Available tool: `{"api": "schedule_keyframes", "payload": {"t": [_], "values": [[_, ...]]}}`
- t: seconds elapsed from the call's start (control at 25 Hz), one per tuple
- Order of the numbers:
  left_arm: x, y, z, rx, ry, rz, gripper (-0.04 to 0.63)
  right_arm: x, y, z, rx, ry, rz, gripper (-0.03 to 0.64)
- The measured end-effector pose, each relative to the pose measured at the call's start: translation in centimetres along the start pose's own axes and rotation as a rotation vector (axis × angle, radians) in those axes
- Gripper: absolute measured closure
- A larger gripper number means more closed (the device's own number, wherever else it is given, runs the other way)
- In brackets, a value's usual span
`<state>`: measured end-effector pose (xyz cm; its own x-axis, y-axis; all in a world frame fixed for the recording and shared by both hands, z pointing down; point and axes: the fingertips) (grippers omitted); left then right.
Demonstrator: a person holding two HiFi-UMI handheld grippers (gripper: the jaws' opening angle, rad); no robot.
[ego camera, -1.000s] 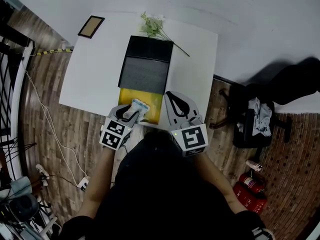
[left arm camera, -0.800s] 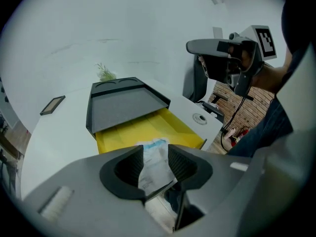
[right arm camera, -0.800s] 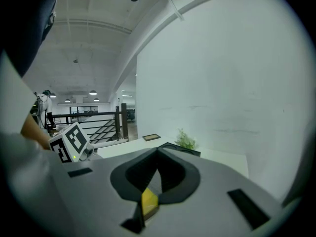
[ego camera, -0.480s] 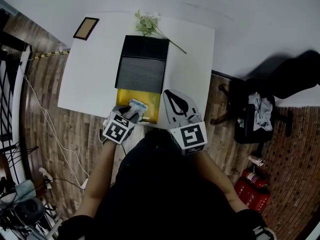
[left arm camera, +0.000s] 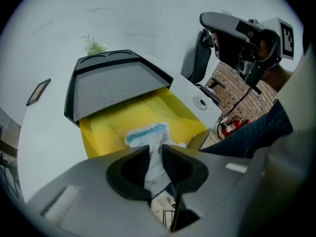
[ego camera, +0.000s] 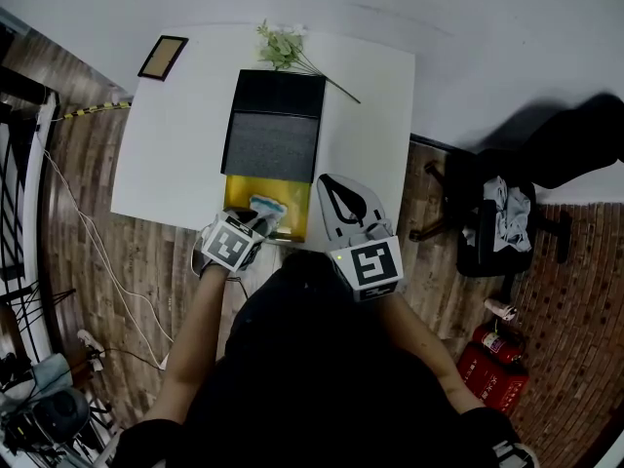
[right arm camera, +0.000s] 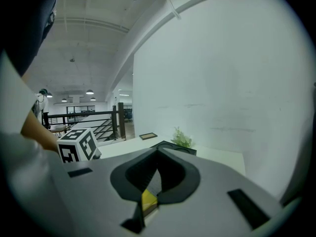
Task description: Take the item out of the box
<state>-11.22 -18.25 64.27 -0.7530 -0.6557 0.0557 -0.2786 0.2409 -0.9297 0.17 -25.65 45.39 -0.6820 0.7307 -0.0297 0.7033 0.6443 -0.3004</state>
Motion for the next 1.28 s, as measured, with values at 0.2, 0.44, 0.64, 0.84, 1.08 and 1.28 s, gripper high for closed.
{"api": "schedule_keyframes", "payload": {"t": [0.2,0.44,0.64,0.84,1.08,1.28], "values": [[0.1,0.2,0.2,-0.004,-0.017,0.013,0.541,-0.1,0.0,-0.1,0.007,-0.001,-0.004,0.606],[0.0,1.5,1.0,-0.069,0.004,0.029,0.558,0.3,0.0,0.3,-0.014,0.002,0.011,0.606],[0.4,3.9,2.8,-0.181,0.019,0.078,0.561,0.2,0.1,0.4,-0.004,0.019,0.002,0.606],[1.0,7.1,5.3,-0.328,0.036,0.150,0.561,0.5,0.3,1.3,-0.033,0.013,-0.001,0.606],[2.1,11.1,8.6,-0.546,0.094,0.235,0.561,0.2,0.8,2.5,-0.047,0.016,-0.023,0.606],[2.9,14.3,10.6,-0.690,0.127,0.295,0.561,-0.4,1.5,4.2,-0.078,0.031,-0.051,0.606]]}}
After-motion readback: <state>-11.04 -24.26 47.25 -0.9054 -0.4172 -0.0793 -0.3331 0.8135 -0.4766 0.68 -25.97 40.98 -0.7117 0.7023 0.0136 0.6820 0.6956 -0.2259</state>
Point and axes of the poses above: the fingertips, and each gripper's own axes: y backward along the fingers, x to its left, z out of its top, and after that the axes turned 10 degrees about z, right-handed
